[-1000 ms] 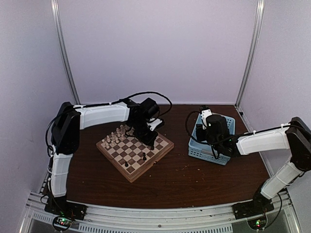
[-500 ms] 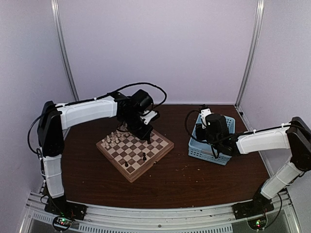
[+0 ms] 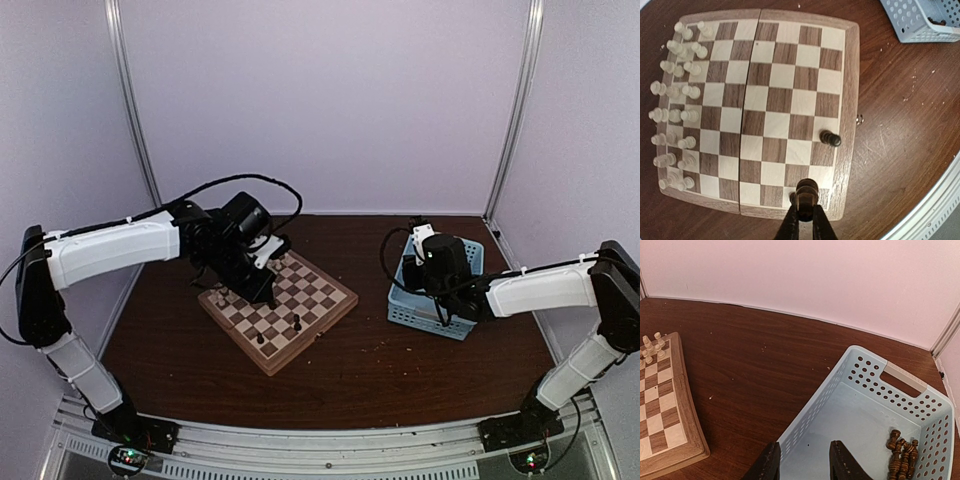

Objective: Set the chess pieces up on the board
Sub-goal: Place the chess piece on the chessboard.

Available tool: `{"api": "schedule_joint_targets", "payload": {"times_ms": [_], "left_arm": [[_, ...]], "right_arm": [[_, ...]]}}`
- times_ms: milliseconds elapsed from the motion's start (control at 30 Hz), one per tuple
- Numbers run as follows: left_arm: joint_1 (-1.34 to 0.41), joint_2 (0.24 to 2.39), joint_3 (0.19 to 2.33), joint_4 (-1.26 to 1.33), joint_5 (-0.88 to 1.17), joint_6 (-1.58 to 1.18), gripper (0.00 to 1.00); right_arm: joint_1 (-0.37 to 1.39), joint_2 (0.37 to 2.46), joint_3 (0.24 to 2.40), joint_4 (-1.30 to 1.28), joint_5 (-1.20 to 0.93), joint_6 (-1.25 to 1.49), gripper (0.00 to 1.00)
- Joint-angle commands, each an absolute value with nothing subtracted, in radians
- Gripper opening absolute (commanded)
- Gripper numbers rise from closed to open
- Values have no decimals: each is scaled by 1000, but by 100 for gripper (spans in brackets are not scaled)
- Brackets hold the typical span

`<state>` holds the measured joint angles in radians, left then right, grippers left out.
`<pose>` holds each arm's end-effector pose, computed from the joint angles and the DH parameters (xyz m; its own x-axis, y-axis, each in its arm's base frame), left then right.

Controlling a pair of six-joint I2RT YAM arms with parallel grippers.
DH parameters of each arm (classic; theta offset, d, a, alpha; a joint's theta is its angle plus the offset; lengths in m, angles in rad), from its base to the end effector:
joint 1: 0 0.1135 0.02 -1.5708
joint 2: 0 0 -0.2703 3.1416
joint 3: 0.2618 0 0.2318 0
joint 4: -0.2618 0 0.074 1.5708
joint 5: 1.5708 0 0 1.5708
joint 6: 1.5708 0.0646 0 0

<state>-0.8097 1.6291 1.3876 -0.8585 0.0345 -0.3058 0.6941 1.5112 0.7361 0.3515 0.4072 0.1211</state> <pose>0.2262 -0.2407 0.2646 -0.8073 0.4113 -0.4233 0.5153 0.8408 -0.1659 0.2680 0.1897 0.2147 -0.3511 -0.1478 -0.9246 -0.2694 0.9616 -0.0515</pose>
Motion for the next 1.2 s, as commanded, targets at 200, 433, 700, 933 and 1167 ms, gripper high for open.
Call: {"api": "schedule_joint_targets", "payload": {"times_ms": [200,433,700,933,1167], "left_arm": [[-818,1550,1190,-684,115,-357,9],[-836,1596,1175,-647,132,-353,9],[-839,1663,1207,-664,132,-348,10],[-848,1700,1200,-663,115,-341,10],[-857,1722,1198,-657,118,-341,10]], "right_arm": [[697,1522,758,355,404,108,36],[697,1522,758,354,405,106,36],[698,1517,758,350,400,104,36],[697,1509,755,349,400,101,36],[697,1506,755,345,399,101,36]]}}
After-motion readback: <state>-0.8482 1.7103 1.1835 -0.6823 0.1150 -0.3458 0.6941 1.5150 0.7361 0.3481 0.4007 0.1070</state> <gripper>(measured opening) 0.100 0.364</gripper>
